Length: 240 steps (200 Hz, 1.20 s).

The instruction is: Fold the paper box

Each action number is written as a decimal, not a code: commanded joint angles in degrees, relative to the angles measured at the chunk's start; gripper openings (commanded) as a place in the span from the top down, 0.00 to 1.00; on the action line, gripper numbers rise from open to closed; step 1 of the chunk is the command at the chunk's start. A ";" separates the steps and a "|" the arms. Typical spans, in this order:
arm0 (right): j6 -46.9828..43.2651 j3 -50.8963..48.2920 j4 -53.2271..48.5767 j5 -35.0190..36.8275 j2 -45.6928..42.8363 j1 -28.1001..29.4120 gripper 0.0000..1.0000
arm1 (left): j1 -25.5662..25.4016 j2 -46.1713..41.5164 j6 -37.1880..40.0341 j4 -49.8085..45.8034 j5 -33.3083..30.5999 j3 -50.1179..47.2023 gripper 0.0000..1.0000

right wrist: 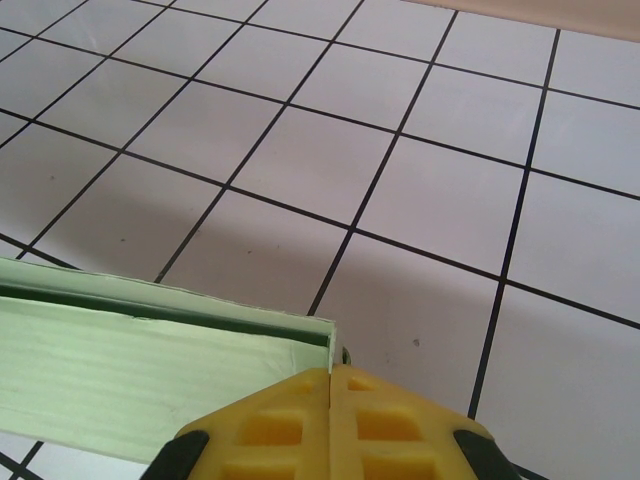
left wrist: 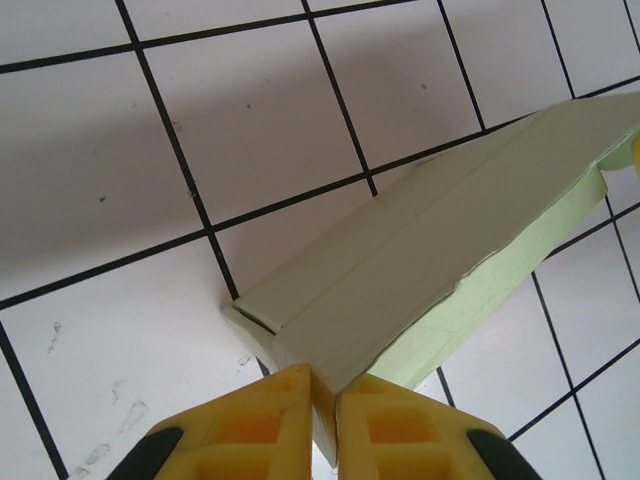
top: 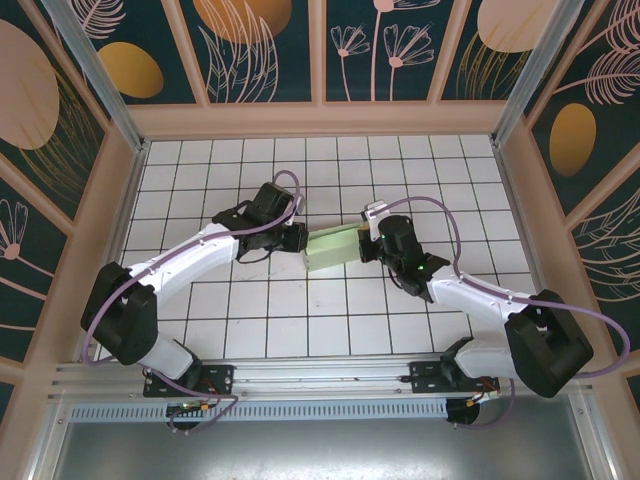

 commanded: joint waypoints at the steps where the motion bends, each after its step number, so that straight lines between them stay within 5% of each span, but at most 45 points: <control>1: -0.30 1.31 0.69 -0.77 -0.02 0.68 1.00 | -0.12 0.37 -7.26 2.54 3.68 1.15 0.90; 71: -0.44 1.49 1.39 -1.07 0.55 0.87 1.00 | -0.07 1.40 -15.30 7.48 8.15 0.18 0.89; 240: -1.53 -8.38 12.62 -2.30 0.24 1.44 1.00 | -0.14 1.67 -10.53 11.86 10.60 -9.71 0.81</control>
